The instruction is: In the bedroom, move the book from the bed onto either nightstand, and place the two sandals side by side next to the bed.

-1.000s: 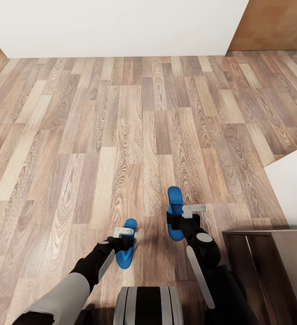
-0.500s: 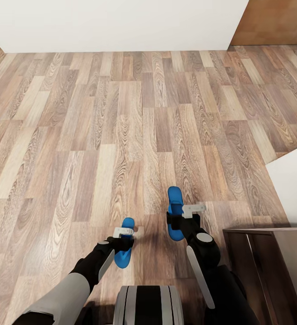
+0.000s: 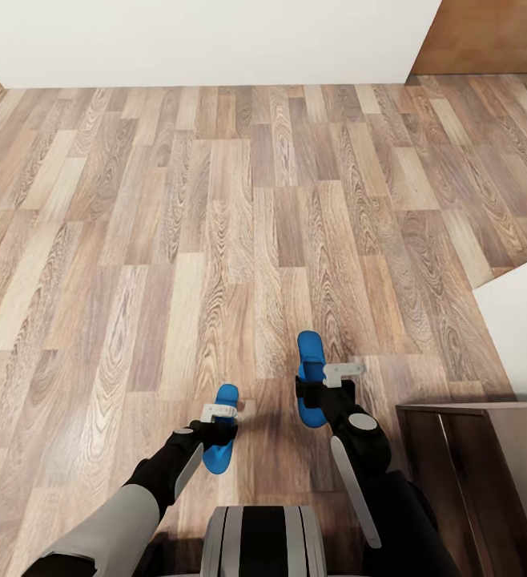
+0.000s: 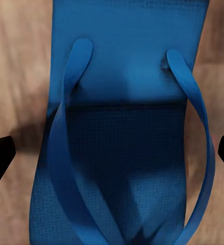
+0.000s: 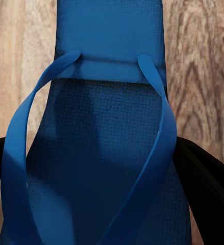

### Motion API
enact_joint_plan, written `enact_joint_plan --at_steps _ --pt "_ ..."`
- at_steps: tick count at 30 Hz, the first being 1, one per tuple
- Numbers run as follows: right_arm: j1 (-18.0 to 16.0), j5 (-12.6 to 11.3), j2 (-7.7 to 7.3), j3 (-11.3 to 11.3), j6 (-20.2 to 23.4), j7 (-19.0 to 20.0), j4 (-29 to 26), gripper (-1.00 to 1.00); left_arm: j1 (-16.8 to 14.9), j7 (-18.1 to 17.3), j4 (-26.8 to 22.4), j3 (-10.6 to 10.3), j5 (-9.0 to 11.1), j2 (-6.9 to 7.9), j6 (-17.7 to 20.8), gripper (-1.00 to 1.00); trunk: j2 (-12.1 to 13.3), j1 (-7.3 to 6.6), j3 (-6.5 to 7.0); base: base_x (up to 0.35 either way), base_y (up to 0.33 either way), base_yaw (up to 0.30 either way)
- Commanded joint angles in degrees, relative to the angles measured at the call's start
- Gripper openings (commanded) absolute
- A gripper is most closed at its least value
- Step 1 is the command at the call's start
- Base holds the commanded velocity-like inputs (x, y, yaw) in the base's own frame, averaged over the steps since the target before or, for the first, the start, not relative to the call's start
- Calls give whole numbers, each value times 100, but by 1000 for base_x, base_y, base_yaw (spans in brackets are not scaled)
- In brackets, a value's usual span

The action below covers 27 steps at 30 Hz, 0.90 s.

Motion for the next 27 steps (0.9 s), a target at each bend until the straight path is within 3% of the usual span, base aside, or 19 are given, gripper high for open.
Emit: enact_joint_plan --at_steps 1,27 --pt "-3 -17 0 8 28 -38 -6 -100 0 -6 -11 -13 8 2 32 100 -1 -1 -3 0 0 0" --pt "-3 -25 0 17 29 -39 -6 -100 0 -12 -11 -17 8 2 28 100 -1 -1 -3 0 0 0"
